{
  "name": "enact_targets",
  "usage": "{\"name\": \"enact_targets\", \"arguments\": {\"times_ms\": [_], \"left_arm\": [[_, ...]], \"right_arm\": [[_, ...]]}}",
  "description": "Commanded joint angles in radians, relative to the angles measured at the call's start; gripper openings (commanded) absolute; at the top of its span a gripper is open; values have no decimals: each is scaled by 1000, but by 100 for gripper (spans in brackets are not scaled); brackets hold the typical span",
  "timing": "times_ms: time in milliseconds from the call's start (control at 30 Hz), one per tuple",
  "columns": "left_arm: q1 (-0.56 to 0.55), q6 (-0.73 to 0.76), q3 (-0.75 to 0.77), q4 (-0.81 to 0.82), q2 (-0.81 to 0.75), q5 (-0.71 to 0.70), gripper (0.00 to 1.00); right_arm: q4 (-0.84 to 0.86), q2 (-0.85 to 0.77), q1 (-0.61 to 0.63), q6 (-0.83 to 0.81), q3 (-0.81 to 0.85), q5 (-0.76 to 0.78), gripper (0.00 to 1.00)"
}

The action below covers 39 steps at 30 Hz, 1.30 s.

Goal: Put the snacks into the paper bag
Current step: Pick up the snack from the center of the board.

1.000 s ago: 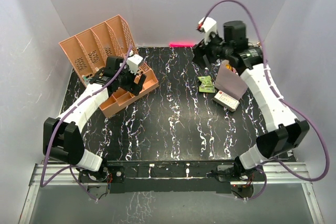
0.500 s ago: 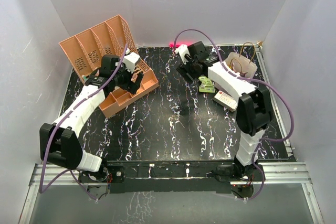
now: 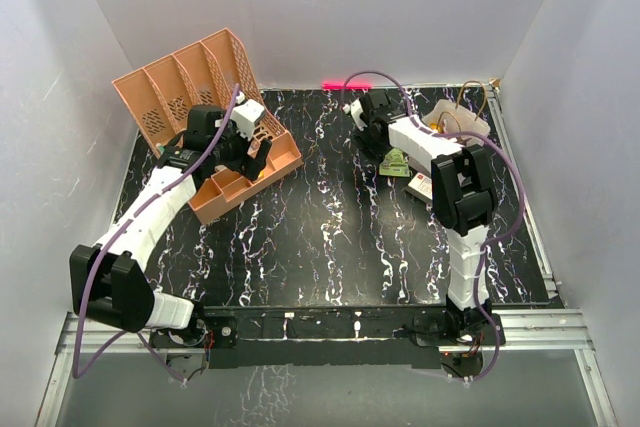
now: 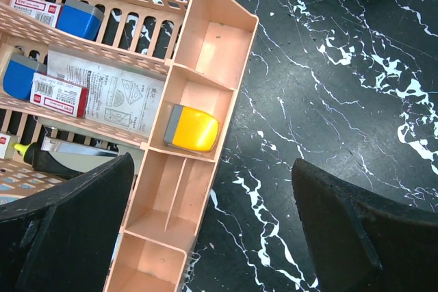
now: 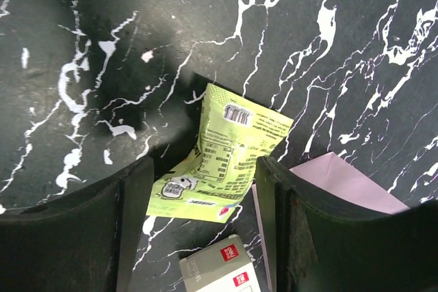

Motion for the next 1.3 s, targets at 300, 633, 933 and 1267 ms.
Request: {"name": "enact_targets", "arguments": {"times_ms": [300, 633, 933, 1267], "left_arm": [[9, 19, -2, -9, -49, 25, 98], [11, 22, -9, -11, -59, 28, 98], [14, 23, -9, -11, -54, 31, 98], [13, 26, -11, -9, -45, 36, 98]], "right_arm": [[43, 52, -45, 12, 55, -20, 51], [26, 72, -69, 28, 60, -63, 34], [4, 6, -71, 35, 59, -105, 17], [-54, -158, -71, 49, 98, -320, 11]]}}
